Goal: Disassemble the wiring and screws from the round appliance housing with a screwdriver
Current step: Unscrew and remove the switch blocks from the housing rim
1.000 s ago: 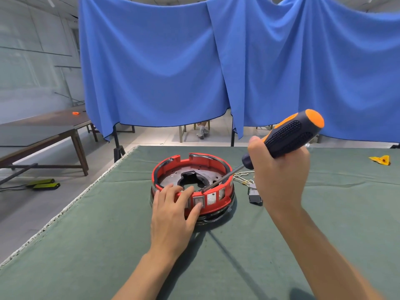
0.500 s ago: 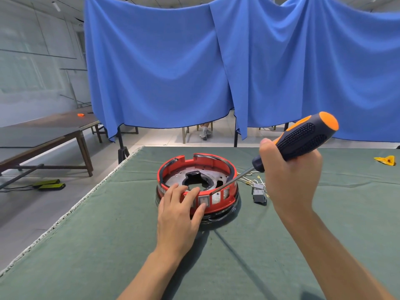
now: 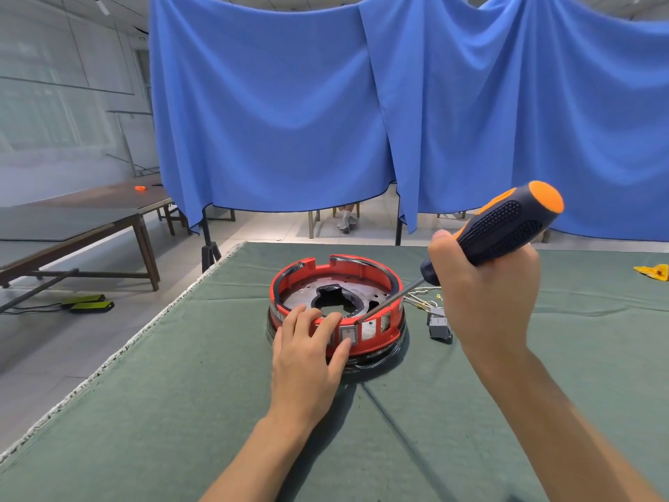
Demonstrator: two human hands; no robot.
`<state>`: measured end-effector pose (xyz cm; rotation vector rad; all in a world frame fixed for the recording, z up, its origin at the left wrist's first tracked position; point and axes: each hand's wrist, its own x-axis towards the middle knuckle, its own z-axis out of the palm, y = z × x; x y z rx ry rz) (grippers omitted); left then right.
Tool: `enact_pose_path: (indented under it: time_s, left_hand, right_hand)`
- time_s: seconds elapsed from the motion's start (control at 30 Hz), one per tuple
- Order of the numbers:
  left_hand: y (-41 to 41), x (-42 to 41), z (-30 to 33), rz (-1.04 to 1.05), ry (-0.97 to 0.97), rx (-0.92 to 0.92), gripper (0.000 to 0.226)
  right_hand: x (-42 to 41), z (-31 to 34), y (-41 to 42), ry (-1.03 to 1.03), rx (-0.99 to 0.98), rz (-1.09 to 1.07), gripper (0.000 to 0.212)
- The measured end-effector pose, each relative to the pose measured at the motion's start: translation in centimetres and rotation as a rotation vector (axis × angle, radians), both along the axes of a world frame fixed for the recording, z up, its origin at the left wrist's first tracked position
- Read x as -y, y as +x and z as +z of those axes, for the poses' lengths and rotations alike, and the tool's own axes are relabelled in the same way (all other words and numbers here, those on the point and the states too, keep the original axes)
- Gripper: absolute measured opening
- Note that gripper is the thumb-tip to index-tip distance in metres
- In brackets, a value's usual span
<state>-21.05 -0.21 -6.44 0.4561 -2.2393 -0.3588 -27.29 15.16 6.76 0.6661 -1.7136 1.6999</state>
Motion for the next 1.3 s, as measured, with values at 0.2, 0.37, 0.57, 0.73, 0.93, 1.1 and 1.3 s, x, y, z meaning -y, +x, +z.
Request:
enact_pose_path:
  time_s: [0.2, 0.37, 0.57, 0.73, 0.93, 1.1, 1.3]
  left_hand:
    - [0.0, -0.1, 0.2, -0.003, 0.012, -0.006, 0.032]
    - [0.1, -0.2, 0.4, -0.009, 0.027, -0.005, 0.031]
    - [0.3, -0.2, 0.5, -0.018, 0.044, 0.012, 0.031]
    - [0.3, -0.1, 0.4, -0.020, 0.037, 0.006, 0.034]
    - [0.1, 0.0, 0.3, -0.021, 0.069, 0.053, 0.044]
    - [-0.1, 0.2, 0.3, -0.008, 0.016, 0.034, 0.041]
    - [-0.2, 0.1, 0.3, 0.012, -0.012, 0.020, 0.040]
  right_hand:
    - [2.0, 2.7, 0.4, 0.179, 0.008, -0.003, 0.029]
    - [3.6, 4.1, 0.7, 0.302, -0.023, -0.016, 0.026]
    - [5.3, 5.3, -1.0, 0.397, 0.045, 0.016, 0.028]
    - [7.3, 6.1, -3.8, 0.446, 0.145, -0.039, 0.031]
    - [11.2, 6.3, -6.0, 0.559, 0.089, -0.133, 0.030]
    - [14.3, 6.1, -7.3, 0.723, 0.059, -0.163, 0.028]
    - [15.1, 5.8, -7.9, 0.813, 0.091, -0.144, 0.026]
